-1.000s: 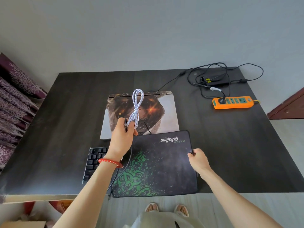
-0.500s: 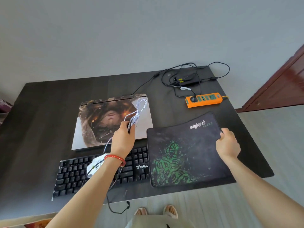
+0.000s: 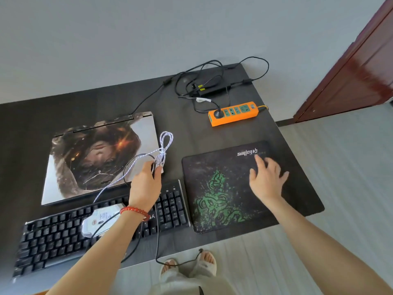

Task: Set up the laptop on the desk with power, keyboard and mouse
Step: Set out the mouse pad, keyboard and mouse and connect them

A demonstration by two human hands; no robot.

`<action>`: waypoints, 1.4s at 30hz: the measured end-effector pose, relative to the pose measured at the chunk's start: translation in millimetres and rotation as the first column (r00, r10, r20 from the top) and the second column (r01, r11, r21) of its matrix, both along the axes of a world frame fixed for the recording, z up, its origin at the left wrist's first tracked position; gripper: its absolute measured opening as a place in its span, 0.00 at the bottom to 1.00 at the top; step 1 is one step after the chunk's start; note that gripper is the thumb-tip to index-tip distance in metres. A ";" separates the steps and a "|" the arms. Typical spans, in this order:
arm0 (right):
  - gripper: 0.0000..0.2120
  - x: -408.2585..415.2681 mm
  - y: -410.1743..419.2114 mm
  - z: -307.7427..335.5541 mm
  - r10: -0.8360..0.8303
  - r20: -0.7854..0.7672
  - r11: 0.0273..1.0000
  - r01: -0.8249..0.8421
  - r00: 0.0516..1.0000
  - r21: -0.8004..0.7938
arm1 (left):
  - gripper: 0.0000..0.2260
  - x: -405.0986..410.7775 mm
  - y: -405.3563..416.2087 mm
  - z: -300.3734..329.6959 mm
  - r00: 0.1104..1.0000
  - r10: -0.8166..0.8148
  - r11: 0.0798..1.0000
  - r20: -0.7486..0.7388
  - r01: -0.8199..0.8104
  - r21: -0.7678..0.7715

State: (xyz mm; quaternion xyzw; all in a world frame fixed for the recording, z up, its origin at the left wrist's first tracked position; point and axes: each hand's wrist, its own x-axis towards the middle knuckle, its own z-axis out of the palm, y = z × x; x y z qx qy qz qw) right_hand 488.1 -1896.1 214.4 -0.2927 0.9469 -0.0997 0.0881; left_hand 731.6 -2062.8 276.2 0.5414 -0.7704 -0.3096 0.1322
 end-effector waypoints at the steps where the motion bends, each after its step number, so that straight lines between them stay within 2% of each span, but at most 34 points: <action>1: 0.24 17.5 0.1 -8.7 0.119 0.052 0.992 -0.121 0.991 0.034 | 0.10 0.8 0.5 -1.3 1.000 0.007 1.000 0.010 -0.007 0.008; 3: 0.28 53.1 5.5 -28.0 0.347 0.164 0.926 -0.365 0.923 0.093 | 0.10 3.5 1.0 -3.6 1.000 0.016 1.000 0.018 -0.016 0.020; 5: 0.33 76.4 16.6 -46.0 0.525 0.196 0.810 -0.557 0.828 0.183 | 0.10 6.8 1.7 -5.0 1.000 0.011 1.000 0.005 -0.011 0.026; 9: 0.40 74.3 29.2 -52.8 0.677 0.123 0.681 -0.680 0.726 0.272 | 0.09 13.0 2.0 -9.1 1.000 0.015 0.999 -0.019 -0.014 0.049; 12: 0.37 69.8 34.7 -42.4 0.760 0.104 0.585 -0.745 0.642 0.321 | 0.10 13.6 2.6 -12.1 0.999 0.023 0.997 -0.035 -0.021 0.069; 16: 0.33 63.2 34.9 -38.9 0.777 0.060 0.574 -0.744 0.627 0.341 | 0.12 13.2 2.0 -13.9 0.999 0.030 0.996 -0.034 -0.027 0.084; 21: 0.30 44.7 29.0 -49.2 0.762 0.102 0.583 -0.746 0.640 0.322 | 0.12 15.5 0.4 -9.8 0.998 0.029 0.993 -0.052 -0.023 0.112; 26: 0.27 24.4 18.3 -46.0 0.695 0.129 0.611 -0.675 0.707 0.413 | 0.09 21.0 -1.3 -4.7 0.989 0.068 0.984 -0.128 -0.046 0.171; 28: 0.31 27.6 19.1 -40.9 0.669 0.190 0.608 -0.676 0.718 0.416 | 0.06 22.7 -1.5 -2.8 0.985 0.075 0.980 -0.158 -0.044 0.194; 30: 0.40 45.3 22.8 -35.6 0.644 0.263 0.608 -0.689 0.719 0.393 | 0.05 24.4 -1.9 -0.8 0.973 0.101 0.965 -0.207 -0.046 0.256; 32: 0.43 70.2 24.9 -28.4 0.633 0.307 0.630 -0.703 0.711 0.331 | 0.03 23.9 -2.0 1.2 0.950 0.152 0.931 -0.273 -0.045 0.362; 34: 0.40 98.8 17.0 -15.9 0.633 0.373 0.680 -0.718 0.678 0.150 | 0.01 25.0 -4.5 7.4 0.907 0.228 0.880 -0.355 -0.036 0.473; 36: 0.35 125.9 -0.5 6.2 0.553 0.553 0.802 -0.579 0.623 -0.150 | 0.03 24.1 -7.5 15.5 0.847 0.313 0.818 -0.431 -0.010 0.575; 38: 0.30 152.5 -22.7 31.4 0.505 0.727 0.860 -0.342 0.465 -0.378 | 0.07 24.1 -10.8 25.7 0.774 0.403 0.746 -0.488 0.031 0.665; 39: 0.26 164.2 -31.7 40.9 0.508 0.764 0.861 -0.268 0.399 -0.432 | 0.08 22.5 -11.9 29.5 0.738 0.450 0.709 -0.503 0.048 0.704; 40: 0.24 175.6 -40.1 49.7 0.519 0.768 0.855 -0.221 0.376 -0.469 | 0.08 22.1 -13.6 34.2 0.703 0.493 0.676 -0.512 0.061 0.735; 42: 0.18 191.7 -53.3 60.3 0.542 0.733 0.835 -0.161 0.411 -0.526 | 0.10 22.1 -18.4 43.6 0.632 0.571 0.615 -0.524 0.093 0.783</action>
